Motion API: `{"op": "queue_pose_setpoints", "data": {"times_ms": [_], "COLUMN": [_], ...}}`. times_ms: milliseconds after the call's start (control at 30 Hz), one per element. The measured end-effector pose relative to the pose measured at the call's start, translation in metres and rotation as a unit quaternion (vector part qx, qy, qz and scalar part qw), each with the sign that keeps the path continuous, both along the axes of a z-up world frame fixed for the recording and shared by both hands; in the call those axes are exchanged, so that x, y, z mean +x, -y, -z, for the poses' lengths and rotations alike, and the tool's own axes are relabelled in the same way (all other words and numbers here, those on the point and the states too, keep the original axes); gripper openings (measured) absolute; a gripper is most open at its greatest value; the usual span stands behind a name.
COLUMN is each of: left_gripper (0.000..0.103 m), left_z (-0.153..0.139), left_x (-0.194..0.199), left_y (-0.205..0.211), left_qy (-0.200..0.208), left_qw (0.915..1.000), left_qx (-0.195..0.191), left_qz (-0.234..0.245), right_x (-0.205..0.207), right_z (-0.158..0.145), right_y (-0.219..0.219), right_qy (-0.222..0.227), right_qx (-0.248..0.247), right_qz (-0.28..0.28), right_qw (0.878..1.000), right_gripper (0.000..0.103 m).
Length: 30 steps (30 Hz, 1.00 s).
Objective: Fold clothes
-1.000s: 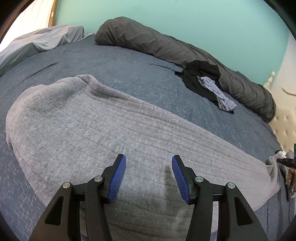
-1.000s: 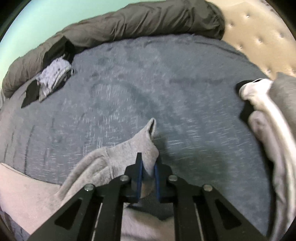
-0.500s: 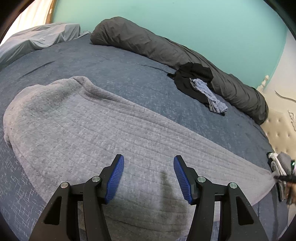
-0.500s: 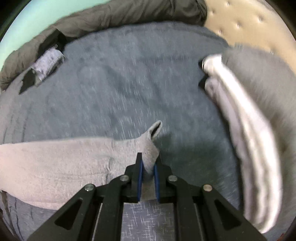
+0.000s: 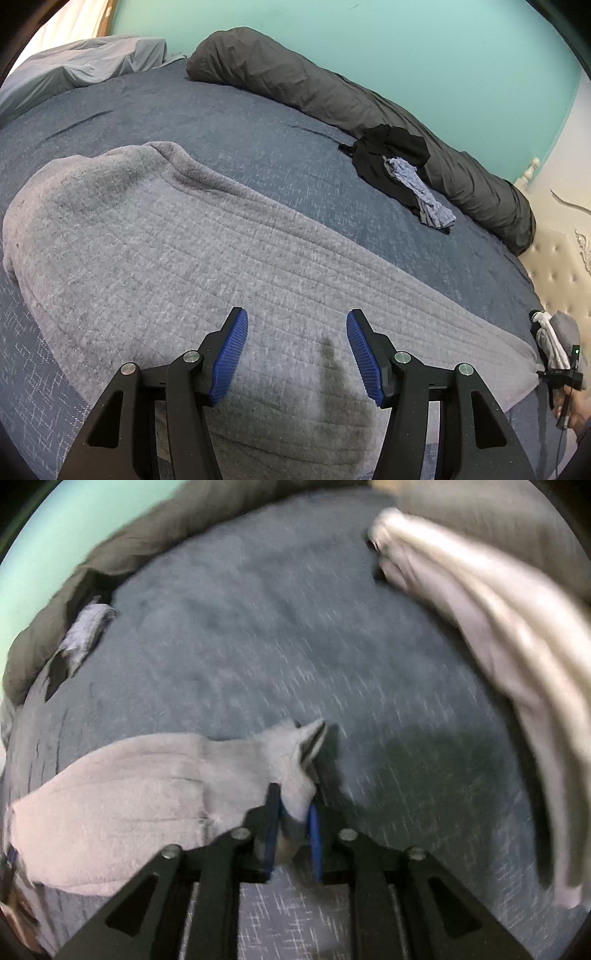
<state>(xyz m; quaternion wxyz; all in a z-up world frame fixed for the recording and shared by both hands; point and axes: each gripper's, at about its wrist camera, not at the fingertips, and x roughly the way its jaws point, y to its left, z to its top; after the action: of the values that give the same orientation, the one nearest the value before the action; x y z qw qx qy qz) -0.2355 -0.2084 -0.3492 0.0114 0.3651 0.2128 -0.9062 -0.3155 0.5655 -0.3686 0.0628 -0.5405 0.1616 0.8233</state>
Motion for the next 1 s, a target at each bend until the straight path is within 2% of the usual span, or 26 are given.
{"op": "queue_pose_setpoints", "data": {"times_ms": [33,100,133,200,267,300,333,467,567,600,667,700,767,867,933,1000], "left_gripper": [0.06,0.06,0.06,0.06,0.06,0.06,0.06,0.061,0.061,0.061,0.061,0.061,0.061,0.061,0.062,0.062], "left_z": [-0.001,-0.002,-0.002,-0.001,0.001,0.001,0.001,-0.001,0.0,0.0,0.001,0.001,0.001,0.0,0.0,0.0], "left_x": [0.0,0.001,0.0,0.0,-0.001,-0.001,0.0,0.0,-0.001,-0.002,-0.002,-0.002,-0.002,-0.002,-0.002,-0.002], "left_y": [0.0,-0.001,-0.001,0.0,-0.001,-0.001,-0.002,-0.002,-0.001,-0.001,0.0,0.0,-0.001,-0.002,-0.001,0.0], "left_qy": [-0.002,-0.003,-0.003,-0.001,0.0,0.001,0.001,-0.001,0.0,0.0,0.001,0.0,0.0,-0.002,-0.002,-0.003], "left_qw": [1.0,1.0,1.0,1.0,1.0,1.0,1.0,1.0,1.0,1.0,1.0,1.0,1.0,1.0,1.0,1.0], "left_qx": [-0.001,-0.005,-0.004,-0.001,0.001,0.002,0.001,0.0,0.002,0.002,0.005,0.005,0.006,0.006,0.006,0.007], "left_qz": [0.001,0.002,0.002,0.002,0.002,0.003,0.003,0.004,0.003,0.003,0.001,0.001,0.002,0.005,0.003,0.002], "right_x": [0.003,0.012,0.017,0.024,0.026,0.026,0.026,0.027,0.032,0.035,0.039,0.037,0.032,0.027,0.031,0.028], "right_z": [-0.002,-0.007,-0.006,0.001,0.01,0.015,0.02,0.017,-0.002,-0.007,-0.016,-0.017,-0.015,-0.007,-0.002,-0.002], "right_y": [-0.004,-0.016,-0.02,-0.02,-0.015,-0.013,-0.012,-0.011,-0.004,-0.004,-0.004,-0.002,0.001,0.001,0.001,0.011], "right_qy": [-0.009,-0.037,-0.046,-0.05,-0.046,-0.047,-0.048,-0.082,-0.113,-0.128,-0.16,-0.165,-0.149,-0.124,-0.113,-0.105], "right_qx": [-0.001,-0.02,-0.039,-0.071,-0.089,-0.106,-0.121,-0.118,-0.064,-0.062,-0.069,-0.072,-0.065,-0.055,-0.051,-0.028], "right_qz": [0.016,0.059,0.073,0.069,0.057,0.058,0.061,0.087,0.088,0.086,0.08,0.072,0.058,0.065,0.067,0.053], "right_qw": [1.0,0.997,0.995,0.994,0.993,0.992,0.99,0.986,0.988,0.986,0.981,0.981,0.985,0.989,0.99,0.993], "right_gripper": [0.034,0.044,0.045,0.045,0.053,0.062,0.064,0.064,0.064,0.064,0.061,0.055,0.049,0.039,0.021,0.011]}}
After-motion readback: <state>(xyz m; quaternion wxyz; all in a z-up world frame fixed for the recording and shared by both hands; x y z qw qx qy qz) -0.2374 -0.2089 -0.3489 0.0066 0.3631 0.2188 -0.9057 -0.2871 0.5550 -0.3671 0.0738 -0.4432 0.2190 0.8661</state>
